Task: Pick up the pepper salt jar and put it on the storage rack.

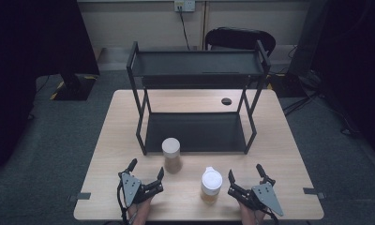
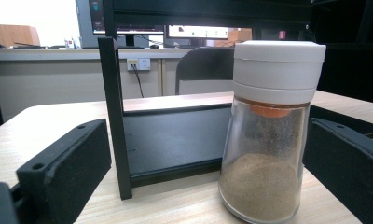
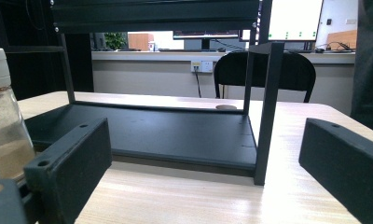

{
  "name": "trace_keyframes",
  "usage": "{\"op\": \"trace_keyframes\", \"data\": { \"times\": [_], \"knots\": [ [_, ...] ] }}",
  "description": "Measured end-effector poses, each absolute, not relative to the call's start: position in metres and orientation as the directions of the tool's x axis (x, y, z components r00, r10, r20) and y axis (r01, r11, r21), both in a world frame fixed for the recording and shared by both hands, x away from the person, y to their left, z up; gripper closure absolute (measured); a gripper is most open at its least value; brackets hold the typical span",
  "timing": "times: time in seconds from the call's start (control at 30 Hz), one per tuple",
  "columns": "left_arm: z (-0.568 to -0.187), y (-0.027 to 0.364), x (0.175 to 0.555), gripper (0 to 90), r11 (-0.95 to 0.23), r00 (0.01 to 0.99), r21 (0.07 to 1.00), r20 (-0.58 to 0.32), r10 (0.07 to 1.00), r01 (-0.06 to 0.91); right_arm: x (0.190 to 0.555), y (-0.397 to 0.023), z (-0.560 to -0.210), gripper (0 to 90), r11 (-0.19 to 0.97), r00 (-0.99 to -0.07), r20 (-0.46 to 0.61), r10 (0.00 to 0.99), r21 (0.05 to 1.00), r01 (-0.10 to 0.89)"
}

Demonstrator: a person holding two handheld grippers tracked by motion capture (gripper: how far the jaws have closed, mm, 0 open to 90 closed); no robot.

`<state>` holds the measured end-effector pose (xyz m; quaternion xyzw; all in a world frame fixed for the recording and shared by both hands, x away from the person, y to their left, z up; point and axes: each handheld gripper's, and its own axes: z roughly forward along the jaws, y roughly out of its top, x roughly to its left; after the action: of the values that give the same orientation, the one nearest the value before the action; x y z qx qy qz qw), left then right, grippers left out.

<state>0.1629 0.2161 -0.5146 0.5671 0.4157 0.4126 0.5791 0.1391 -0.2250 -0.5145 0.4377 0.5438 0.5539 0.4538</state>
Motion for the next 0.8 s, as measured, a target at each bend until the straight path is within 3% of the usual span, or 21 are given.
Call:
{"op": "trace_keyframes", "data": {
  "times": [0.43, 0.8],
  "knots": [
    [-0.504, 0.220, 0.164, 0.3, 0.047, 0.330, 0.998, -0.058, 0.942, 0.039, 0.139, -0.225, -0.515, 1.0, 0.003, -0.203, -0.008, 0.979, 1.000, -0.026],
    [-0.500, 0.222, 0.162, 0.1, 0.054, 0.353, 0.998, -0.059, 0.934, 0.024, 0.139, -0.225, -0.515, 1.0, 0.003, -0.204, -0.009, 0.979, 1.000, -0.027]
  ]
}}
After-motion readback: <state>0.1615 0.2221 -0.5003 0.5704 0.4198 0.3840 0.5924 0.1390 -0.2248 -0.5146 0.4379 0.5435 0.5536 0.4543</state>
